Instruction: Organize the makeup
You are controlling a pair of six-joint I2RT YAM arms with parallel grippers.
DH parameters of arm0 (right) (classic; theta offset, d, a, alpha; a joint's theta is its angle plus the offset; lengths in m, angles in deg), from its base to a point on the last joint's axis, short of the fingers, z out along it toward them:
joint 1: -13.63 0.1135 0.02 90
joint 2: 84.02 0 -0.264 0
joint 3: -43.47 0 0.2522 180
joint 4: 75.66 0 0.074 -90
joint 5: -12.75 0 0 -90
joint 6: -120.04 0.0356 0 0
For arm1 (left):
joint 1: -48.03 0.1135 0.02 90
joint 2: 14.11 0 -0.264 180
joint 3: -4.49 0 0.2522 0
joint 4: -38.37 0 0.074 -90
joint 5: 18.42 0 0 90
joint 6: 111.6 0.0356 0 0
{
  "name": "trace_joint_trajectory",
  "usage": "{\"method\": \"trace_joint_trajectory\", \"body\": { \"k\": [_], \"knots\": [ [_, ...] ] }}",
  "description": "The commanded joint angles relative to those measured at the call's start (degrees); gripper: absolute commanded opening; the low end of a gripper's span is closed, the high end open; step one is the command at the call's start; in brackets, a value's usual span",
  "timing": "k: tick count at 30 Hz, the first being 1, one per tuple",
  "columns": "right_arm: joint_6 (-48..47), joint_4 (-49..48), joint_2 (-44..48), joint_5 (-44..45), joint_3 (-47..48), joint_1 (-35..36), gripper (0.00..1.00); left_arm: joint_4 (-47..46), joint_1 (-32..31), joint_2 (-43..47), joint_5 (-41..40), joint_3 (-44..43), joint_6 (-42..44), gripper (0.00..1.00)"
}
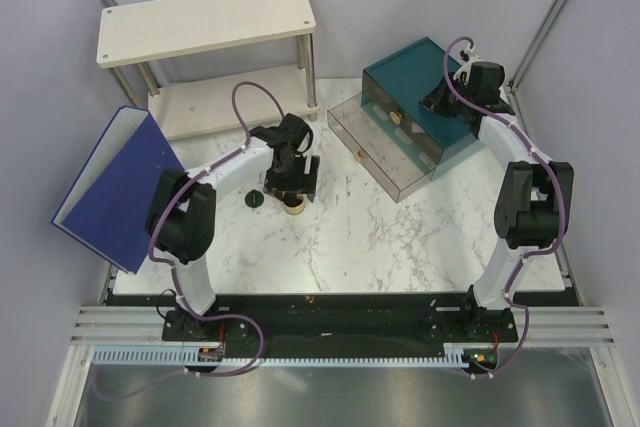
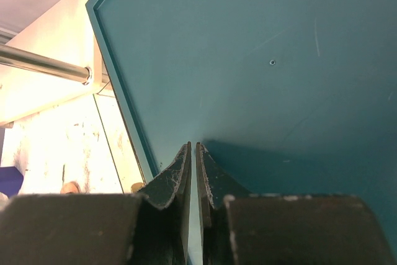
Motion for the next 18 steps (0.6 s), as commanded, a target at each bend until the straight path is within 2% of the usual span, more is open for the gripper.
{"method": "trace_joint_trajectory", "body": {
  "k": [1, 18],
  "knots": [
    [-1.9, 10.9, -3.0, 1.1, -3.5, 0.8, 0.15, 0.7, -1.1, -2.7, -2.1, -1.6, 1.9, 0.89],
    [-2.0, 10.9, -3.2, 1.1, -3.3, 0.8, 0.15, -0.2, -2.8, -9.3, -4.8, -3.5, 2.4, 0.86]
  ]
}}
